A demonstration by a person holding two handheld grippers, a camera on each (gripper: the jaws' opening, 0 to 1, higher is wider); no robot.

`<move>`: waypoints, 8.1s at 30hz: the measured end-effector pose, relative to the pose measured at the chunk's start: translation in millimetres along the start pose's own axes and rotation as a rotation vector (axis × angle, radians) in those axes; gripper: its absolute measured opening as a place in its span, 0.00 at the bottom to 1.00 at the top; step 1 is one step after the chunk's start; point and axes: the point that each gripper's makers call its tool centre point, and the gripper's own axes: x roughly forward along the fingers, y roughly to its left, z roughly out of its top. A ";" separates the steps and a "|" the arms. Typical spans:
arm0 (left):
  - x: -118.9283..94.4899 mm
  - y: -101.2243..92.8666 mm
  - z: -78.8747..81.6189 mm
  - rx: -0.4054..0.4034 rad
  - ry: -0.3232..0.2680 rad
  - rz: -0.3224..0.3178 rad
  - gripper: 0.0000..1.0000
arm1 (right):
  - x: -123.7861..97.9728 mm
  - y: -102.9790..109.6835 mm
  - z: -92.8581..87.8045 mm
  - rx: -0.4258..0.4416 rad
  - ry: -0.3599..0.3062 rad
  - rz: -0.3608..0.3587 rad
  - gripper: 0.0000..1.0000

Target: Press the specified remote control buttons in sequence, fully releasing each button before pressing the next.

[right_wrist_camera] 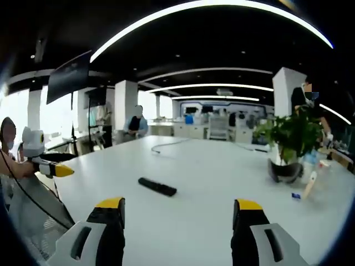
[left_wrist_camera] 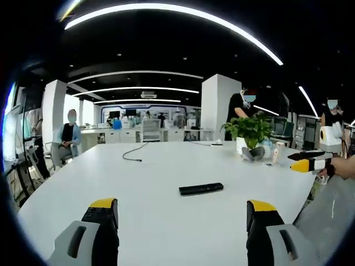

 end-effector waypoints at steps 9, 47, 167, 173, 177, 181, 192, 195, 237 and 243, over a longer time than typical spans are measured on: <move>0.3 -1.0 -1.3 0.010 0.010 -0.001 0.99 | -0.3 -1.1 -0.9 -0.001 0.002 -0.002 0.76; 1.4 2.5 -8.4 0.046 0.049 0.021 0.96 | -3.1 -10.1 5.8 -0.075 -0.021 -0.058 0.73; 116.7 -57.7 9.0 -0.155 0.189 -0.269 1.00 | -13.8 -27.2 -1.0 -0.052 0.025 -0.143 0.53; 132.4 -73.1 13.4 -0.090 0.191 -0.324 0.99 | -12.8 -26.6 -1.8 -0.054 0.028 -0.139 0.51; 141.0 -75.7 12.1 -0.066 0.202 -0.333 0.98 | -12.3 -26.9 -3.7 -0.054 0.037 -0.139 0.50; 149.0 -73.0 12.0 -0.038 0.203 -0.350 0.98 | -11.6 -26.0 -5.1 -0.051 0.042 -0.134 0.49; 163.2 -55.8 -10.7 0.120 0.294 -0.378 0.96 | -9.0 -20.3 -10.5 -0.077 0.078 -0.109 0.46; 167.8 -55.9 -20.5 0.221 0.339 -0.410 0.95 | -9.0 -20.0 -11.3 -0.072 0.083 -0.105 0.45; 213.9 -82.0 -25.0 0.511 0.573 -0.724 0.90 | -8.4 -17.5 -15.0 -0.067 0.105 -0.089 0.39; 221.9 -84.2 -24.1 0.516 0.584 -0.729 0.89 | -8.7 -18.2 -15.1 -0.069 0.105 -0.093 0.38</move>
